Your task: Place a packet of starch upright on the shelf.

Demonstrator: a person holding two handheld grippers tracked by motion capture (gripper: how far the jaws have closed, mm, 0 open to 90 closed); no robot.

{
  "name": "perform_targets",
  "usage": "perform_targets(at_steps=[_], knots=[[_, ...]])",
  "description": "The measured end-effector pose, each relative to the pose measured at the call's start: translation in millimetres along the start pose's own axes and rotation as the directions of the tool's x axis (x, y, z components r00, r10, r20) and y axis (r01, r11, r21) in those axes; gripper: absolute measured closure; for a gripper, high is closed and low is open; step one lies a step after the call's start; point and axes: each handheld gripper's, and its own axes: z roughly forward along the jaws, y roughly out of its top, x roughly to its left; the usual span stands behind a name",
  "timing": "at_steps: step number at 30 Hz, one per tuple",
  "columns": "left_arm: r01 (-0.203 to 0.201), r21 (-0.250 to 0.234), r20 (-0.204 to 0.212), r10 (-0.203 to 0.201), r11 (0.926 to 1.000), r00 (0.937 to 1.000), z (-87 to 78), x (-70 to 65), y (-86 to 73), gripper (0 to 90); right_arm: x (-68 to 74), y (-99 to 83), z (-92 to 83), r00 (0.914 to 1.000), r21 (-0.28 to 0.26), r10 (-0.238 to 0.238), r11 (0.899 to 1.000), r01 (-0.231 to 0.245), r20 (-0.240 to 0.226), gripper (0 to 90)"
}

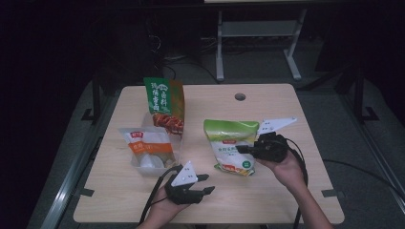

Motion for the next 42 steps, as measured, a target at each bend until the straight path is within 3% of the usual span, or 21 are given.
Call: perform_targets(at_steps=[1,8,26,42], knots=[[0.021,-0.002,0.006,-0.021,0.9998,0.9998,-0.5,-0.9,-1.8,53.1,-1.0,2.4,0.5,1.0,-0.002,0.005,1.0,-0.005,-0.002,88.9],[0.026,-0.002,0.003,-0.026,0.9997,0.9997,-7.0,2.3,-8.4,47.7,-3.2,29.3,7.9,0.9999,-0.024,-0.005,1.0,0.005,-0.011,89.1],[0.009,-0.007,-0.009,-0.009,0.9999,0.9999,-18.9,4.7,-16.5,46.0,3.4,97.2,37.9,0.998,-0.031,-0.042,0.999,0.041,-0.046,89.3],[0.024,-0.011,0.008,-0.024,0.9996,0.9997,-16.6,3.3,-19.6,44.0,10.4,140.4,72.3,0.9939,-0.057,-0.079,0.996,0.075,-0.077,89.4]])
